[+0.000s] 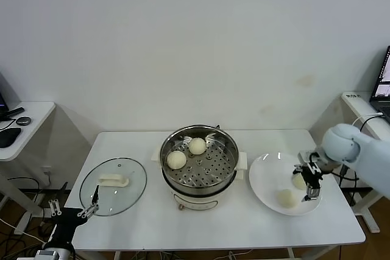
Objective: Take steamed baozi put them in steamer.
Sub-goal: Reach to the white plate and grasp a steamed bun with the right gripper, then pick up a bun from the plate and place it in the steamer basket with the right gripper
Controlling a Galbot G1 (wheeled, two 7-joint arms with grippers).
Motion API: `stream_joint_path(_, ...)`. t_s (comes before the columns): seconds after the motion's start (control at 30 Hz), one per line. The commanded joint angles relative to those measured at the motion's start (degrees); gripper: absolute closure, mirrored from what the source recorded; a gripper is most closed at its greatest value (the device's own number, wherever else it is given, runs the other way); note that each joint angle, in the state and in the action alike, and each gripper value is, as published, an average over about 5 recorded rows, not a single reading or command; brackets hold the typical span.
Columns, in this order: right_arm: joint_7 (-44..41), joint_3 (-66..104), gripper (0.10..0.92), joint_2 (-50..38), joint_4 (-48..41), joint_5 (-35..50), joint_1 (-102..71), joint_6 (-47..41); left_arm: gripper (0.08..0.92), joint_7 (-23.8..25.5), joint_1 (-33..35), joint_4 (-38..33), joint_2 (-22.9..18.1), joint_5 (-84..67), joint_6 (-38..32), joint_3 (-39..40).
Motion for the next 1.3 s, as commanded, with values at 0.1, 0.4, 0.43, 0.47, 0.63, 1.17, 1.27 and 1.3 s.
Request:
stream_joint_path(0.1, 2.53, 7.54, 0.203, 1.68, -2.66, -3.33, -10.50, 1.09, 0.177, -0.09, 0.06, -0.03, -0.15, -0.07, -0.05, -0.31)
stream_joint_path(0.4, 4.46, 9.07, 0.208, 5.92, -5.59, -6.02, -12.19, 1.19, 0.177, -0.17, -0.02, 0.26, -0.15, -0.09, -0.22, -0.72)
stream_joint_path(0.43, 4.55, 9.16, 0.214, 6.20, -5.71, -6.05, -12.25, 1.04, 0.177, -0.17, -0.05, 0.28, -0.13, -0.09, -0.22, -0.74)
stream_joint_path(0.47, 4.62, 9.19, 0.229, 6.43, -5.78, -6.09, -12.27, 0.80, 0.177, -0.18, -0.08, 0.31, -0.11, -0.09, -0.23, -0.75)
stream_joint_path(0.63, 4.51, 9.08, 0.345, 6.99, -5.98, -6.46, -12.18, -0.29, 0.177, -0.21, -0.23, 0.57, -0.14, -0.09, -0.28, -0.79)
stream_joint_path(1.17, -1.78, 2.48, 0.642, 2.96, -3.49, 1.49, 6.83, 1.54, 0.177, -0.15, -0.55, 0.28, 0.36, -0.27, -0.20, -0.78)
stream_joint_path(1.27, -3.44, -0.94, 0.630, 2.66, -2.51, 5.78, 14.92, 2.11, 0.177, -0.12, -0.72, 0.24, 0.65, -0.29, -0.17, -0.57)
stream_joint_path(1.3, -3.68, -2.76, 0.624, 2.84, -2.11, 7.42, 18.06, 2.11, 0.177, -0.11, -0.80, 0.24, 0.77, -0.30, -0.16, -0.51)
